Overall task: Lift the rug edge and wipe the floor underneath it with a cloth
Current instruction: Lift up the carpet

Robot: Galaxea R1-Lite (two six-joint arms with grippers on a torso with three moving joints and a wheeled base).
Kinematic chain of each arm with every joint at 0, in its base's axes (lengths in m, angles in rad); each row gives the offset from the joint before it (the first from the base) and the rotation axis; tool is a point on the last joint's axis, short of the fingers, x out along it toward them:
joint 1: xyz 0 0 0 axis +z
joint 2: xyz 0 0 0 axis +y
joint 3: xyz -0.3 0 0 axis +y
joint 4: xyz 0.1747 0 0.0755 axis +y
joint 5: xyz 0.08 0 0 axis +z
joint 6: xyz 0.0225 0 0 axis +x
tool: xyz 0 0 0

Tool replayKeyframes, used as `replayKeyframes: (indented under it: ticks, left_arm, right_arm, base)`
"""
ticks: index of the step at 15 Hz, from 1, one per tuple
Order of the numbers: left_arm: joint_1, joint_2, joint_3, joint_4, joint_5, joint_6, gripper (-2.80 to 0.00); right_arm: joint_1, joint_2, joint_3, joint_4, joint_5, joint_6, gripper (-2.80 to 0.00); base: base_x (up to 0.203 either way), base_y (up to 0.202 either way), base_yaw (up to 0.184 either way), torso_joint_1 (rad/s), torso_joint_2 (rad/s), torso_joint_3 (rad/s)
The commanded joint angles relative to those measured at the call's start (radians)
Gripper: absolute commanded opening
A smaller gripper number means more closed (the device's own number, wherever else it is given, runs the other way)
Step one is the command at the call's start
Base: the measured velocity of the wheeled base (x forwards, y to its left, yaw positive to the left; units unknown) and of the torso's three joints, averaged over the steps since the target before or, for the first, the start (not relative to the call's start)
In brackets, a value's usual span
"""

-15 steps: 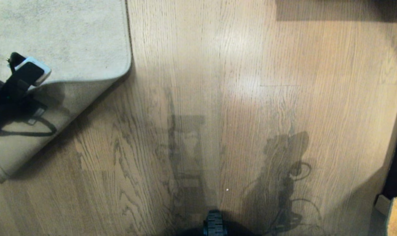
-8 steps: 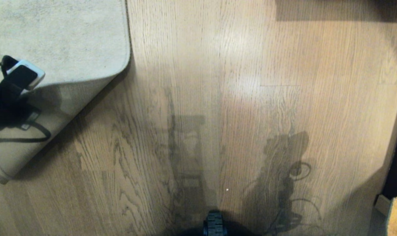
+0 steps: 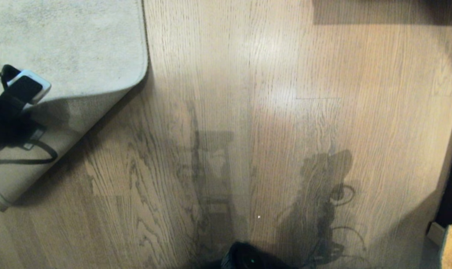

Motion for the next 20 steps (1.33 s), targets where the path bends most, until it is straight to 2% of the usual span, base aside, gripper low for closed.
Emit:
replayKeyframes:
  ticks: [1, 4, 20]
  left_arm:
    - [0.000, 0.001, 0.002, -0.002, 0.002, 0.004, -2.80]
    - [0.000, -0.005, 0.024, -0.009, 0.002, 0.004, -2.80]
    - [0.000, -0.036, 0.053, -0.008, 0.003, -0.002, -2.80]
  right_arm:
    - [0.000, 0.001, 0.000, 0.001, 0.001, -0.002, -2.80]
    - [0.000, 0.001, 0.000, 0.000, 0.001, -0.001, -2.80]
    - [0.000, 0.001, 0.000, 0.000, 0.001, -0.001, -2.80]
  base:
    - [0.000, 0.000, 0.000, 0.000, 0.00, 0.000]
    - [0.003, 0.120, -0.005, 0.001, 0.00, 0.002]
    - [0.000, 0.194, -0.003, 0.002, 0.00, 0.002]
